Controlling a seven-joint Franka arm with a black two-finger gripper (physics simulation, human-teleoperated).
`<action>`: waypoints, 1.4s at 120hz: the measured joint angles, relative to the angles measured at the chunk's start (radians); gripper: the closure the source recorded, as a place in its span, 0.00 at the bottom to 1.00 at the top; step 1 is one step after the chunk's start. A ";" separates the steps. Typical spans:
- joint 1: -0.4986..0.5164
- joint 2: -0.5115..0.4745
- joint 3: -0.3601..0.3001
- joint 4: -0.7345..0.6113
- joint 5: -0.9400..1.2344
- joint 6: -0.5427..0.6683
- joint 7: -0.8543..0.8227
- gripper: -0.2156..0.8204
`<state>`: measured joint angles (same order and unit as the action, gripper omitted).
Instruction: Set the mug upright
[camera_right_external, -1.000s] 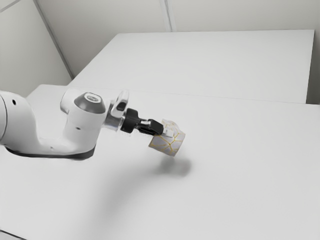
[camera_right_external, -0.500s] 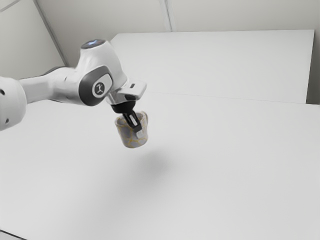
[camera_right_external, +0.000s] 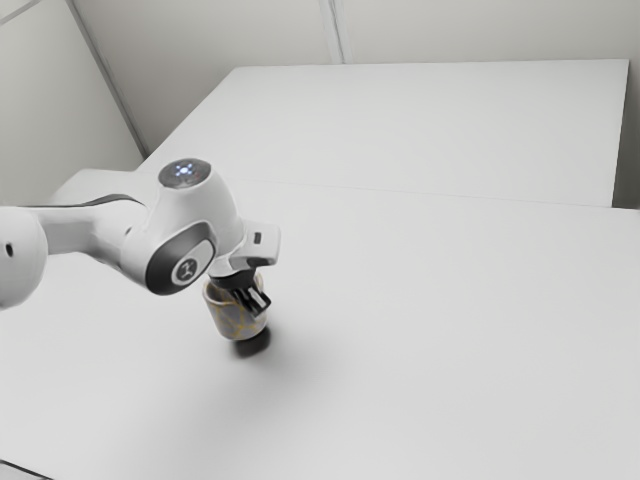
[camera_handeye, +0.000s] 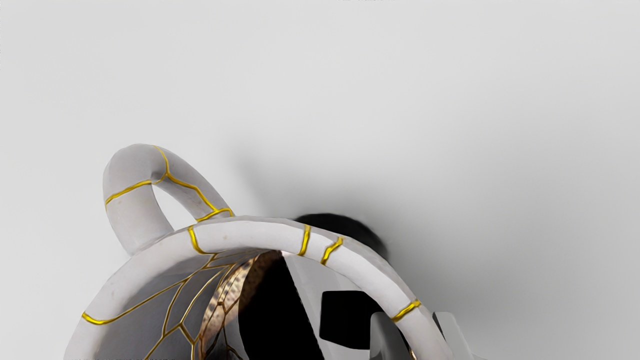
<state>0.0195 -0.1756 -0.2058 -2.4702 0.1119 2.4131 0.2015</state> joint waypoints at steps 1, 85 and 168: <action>0.000 0.000 0.000 -0.005 0.000 0.009 -0.004 0.91; 0.010 0.059 0.001 -0.109 0.014 0.323 -0.193 0.91; 0.011 0.022 0.000 0.305 -0.107 -0.219 -0.261 0.25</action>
<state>0.0301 -0.1534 -0.2062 -2.1657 0.0051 2.1945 -0.0595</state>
